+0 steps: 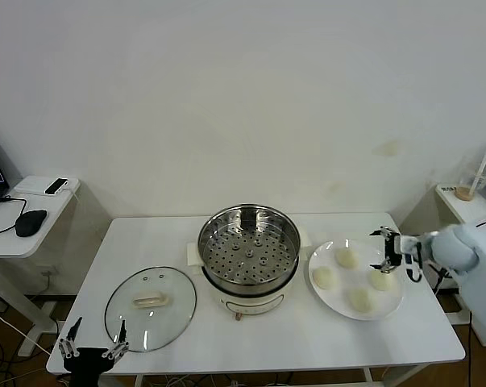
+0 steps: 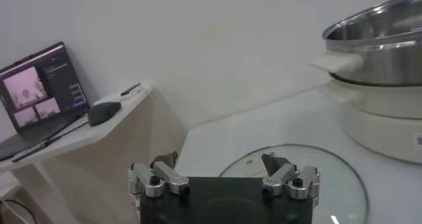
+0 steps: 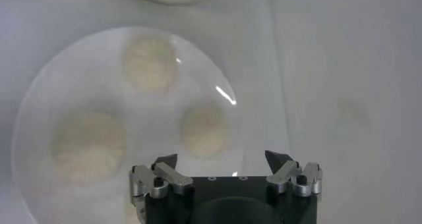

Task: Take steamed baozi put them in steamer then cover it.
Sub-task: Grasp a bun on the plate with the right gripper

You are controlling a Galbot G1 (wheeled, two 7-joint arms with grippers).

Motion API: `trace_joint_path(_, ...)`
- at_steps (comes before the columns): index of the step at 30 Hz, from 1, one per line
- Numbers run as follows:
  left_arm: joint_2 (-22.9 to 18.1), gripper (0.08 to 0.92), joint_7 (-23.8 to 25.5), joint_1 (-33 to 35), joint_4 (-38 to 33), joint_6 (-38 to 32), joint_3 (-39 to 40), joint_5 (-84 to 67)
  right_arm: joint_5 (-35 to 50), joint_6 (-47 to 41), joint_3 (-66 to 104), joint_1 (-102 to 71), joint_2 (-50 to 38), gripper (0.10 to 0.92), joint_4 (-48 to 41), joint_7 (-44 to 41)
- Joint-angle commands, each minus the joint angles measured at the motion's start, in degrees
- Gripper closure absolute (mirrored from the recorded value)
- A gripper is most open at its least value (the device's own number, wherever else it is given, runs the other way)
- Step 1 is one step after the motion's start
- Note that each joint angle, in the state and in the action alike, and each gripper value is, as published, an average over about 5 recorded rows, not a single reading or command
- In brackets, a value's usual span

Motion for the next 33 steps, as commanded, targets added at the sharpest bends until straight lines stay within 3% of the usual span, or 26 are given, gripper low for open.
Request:
trace_joint_path(1, -0.39, 0.177, -0.45, -0.4, -0.1, 0.06, -1.46, -0.26, -1.15, 1.92, -15.23, 14.95, 5.18, 0.203, -14.3, -7.15)
trace_joint_path(12, -0.64, 0.177, -0.15, 0.09, -0.38, 0.04, -3.4, -0.23, -5.38, 2.24, -15.31, 14.98, 14.56, 0.203, -23.27, -6.64)
trace_joint_path(27, -0.45, 0.177, -0.12, -0.1, -0.09, -0.26, -3.31, 0.21, -8.14, 2.54, -14.0, 13.6, 17.67, 0.203, -27.92, -4.22)
trace_joint_path(33, -0.51, 0.177, -0.49, -0.21, 0.34, -0.93, -3.37, 0.43, -8.43, 2.53, -13.62, 13.58, 18.36, 0.251, -29.09, -3.39)
